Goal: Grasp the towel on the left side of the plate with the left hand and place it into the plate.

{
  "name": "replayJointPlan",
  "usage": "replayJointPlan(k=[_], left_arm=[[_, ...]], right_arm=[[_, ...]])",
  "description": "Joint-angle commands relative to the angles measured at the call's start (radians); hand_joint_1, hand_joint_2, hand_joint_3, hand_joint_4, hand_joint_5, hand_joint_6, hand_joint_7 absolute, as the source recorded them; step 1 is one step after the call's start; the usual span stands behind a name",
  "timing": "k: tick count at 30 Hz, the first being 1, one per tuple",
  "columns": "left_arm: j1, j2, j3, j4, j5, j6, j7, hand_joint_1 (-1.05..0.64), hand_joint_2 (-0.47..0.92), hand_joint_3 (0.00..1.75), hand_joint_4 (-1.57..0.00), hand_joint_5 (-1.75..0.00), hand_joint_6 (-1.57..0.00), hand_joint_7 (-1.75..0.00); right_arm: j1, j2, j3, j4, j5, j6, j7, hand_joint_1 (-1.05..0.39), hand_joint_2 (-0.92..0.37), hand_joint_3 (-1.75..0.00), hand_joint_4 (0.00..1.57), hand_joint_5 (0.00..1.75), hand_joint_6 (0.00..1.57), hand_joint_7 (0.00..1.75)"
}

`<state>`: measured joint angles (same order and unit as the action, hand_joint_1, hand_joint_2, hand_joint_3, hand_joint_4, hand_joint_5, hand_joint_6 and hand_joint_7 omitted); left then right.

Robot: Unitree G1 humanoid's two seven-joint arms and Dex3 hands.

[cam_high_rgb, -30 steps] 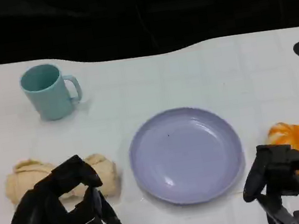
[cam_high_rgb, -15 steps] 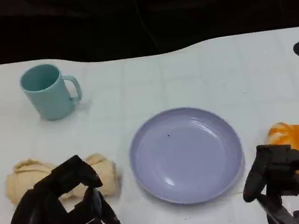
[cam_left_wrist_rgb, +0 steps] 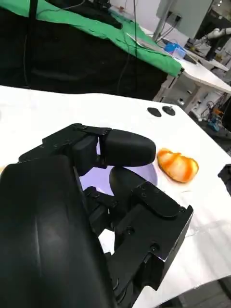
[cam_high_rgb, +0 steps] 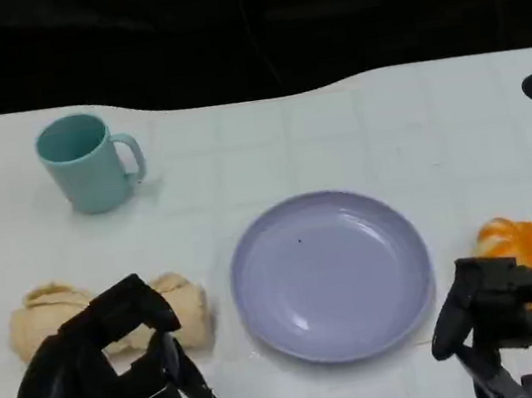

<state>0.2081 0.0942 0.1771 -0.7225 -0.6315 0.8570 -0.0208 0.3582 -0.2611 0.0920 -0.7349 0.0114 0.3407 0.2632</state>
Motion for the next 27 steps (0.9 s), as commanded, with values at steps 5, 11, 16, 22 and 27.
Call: replayJointPlan(k=[5,11,16,22,27], left_arm=[[0.012,0.029,-0.037,0.016,0.140,-0.152,-0.009,-0.11,0.48,1.23,-0.62,-1.47,-0.63,-1.08],[0.029,0.115,-0.106,0.100,0.369,-0.418,-0.079,-0.21,0.70,0.61,-0.51,-0.99,-0.60,-0.39],[0.006,0.218,-0.157,0.144,0.561,-0.548,-0.123,-0.34,0.91,0.16,-0.38,-0.72,-0.51,-0.06],[-0.049,0.385,-0.232,0.107,0.786,-0.486,-0.200,-0.43,0.92,0.05,-0.16,-0.63,-0.33,0.00],[-0.112,0.510,-0.306,0.131,1.012,-0.478,-0.263,-0.50,0.91,0.02,-0.09,-0.59,-0.30,0.00]], right_arm=[[-0.003,-0.006,0.011,-0.012,-0.018,-0.002,-0.011,-0.09,-0.55,-1.08,0.76,1.68,0.69,1.35],[-0.007,0.001,0.024,-0.011,-0.028,-0.009,-0.012,-0.11,-0.56,-1.07,0.76,1.68,0.69,1.34],[-0.011,0.012,0.025,-0.013,-0.019,0.004,-0.011,-0.10,-0.55,-1.08,0.77,1.69,0.70,1.34],[-0.005,0.018,0.013,-0.012,0.003,0.001,-0.006,-0.08,-0.56,-1.09,0.77,1.69,0.70,1.35],[-0.006,0.005,0.012,-0.020,-0.004,0.013,-0.003,-0.09,-0.56,-1.09,0.77,1.68,0.70,1.34]])
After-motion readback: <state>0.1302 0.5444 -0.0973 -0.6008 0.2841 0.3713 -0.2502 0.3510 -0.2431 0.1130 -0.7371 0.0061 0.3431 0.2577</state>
